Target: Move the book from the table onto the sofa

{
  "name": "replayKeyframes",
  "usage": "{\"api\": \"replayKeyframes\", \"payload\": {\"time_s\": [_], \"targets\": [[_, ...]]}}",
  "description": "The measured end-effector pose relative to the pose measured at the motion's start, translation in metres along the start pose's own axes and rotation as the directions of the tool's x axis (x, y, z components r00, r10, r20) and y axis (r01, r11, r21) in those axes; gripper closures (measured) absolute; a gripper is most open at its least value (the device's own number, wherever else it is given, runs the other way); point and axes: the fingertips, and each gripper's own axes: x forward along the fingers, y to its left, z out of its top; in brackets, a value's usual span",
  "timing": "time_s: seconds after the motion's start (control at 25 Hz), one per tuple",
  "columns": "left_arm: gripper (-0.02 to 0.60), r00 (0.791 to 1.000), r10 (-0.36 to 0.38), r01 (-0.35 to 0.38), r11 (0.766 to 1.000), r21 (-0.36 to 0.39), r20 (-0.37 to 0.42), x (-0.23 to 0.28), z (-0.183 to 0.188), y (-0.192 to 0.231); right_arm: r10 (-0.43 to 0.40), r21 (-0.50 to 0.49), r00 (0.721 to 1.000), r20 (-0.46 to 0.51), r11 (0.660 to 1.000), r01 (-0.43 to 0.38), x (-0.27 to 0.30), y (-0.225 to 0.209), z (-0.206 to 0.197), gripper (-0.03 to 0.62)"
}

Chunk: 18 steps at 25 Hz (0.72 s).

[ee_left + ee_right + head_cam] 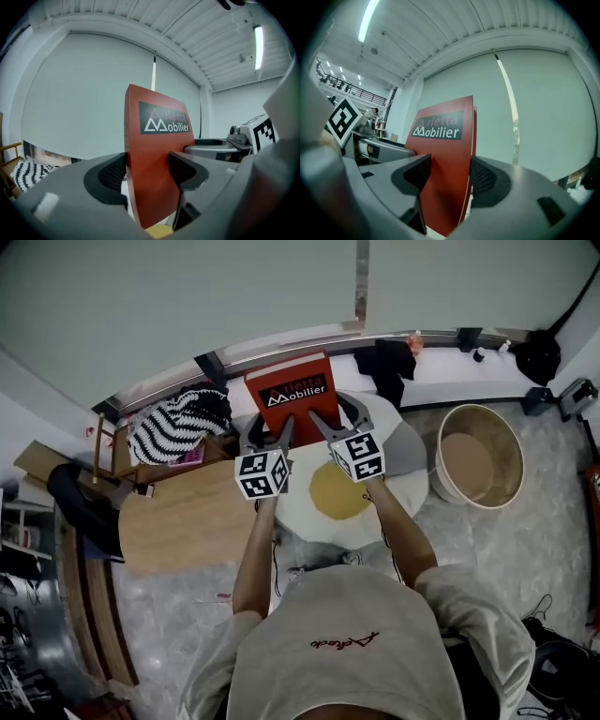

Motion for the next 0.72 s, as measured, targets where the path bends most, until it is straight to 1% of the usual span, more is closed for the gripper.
{"api": "replayKeyframes", "payload": {"time_s": [0.16, 0.36, 0.6, 0.72], "targets": [[0.293, 0.998, -0.067, 0.067, 0.998, 0.006, -0.016, 0.027, -0.004, -0.051, -0.073, 0.015, 0.997, -0.012, 0.997, 0.073, -0.037, -0.043, -0.009, 0.329], [0.293, 0.989, -0.144, 0.145, 0.989, 0.009, -0.037, 0.048, -0.014, -0.105, -0.154, 0.03, 0.988, -0.031, 0.987, 0.155, -0.08, -0.082, -0.023, 0.329], [0.293, 0.973, -0.219, 0.221, 0.975, 0.012, -0.074, 0.071, -0.032, -0.152, -0.226, 0.048, 0.972, -0.06, 0.972, 0.229, -0.117, -0.116, -0.045, 0.329], [0.293, 0.963, -0.254, 0.255, 0.967, 0.007, -0.094, 0.078, -0.039, -0.166, -0.258, 0.056, 0.963, -0.081, 0.963, 0.263, -0.128, -0.126, -0.053, 0.329]]}}
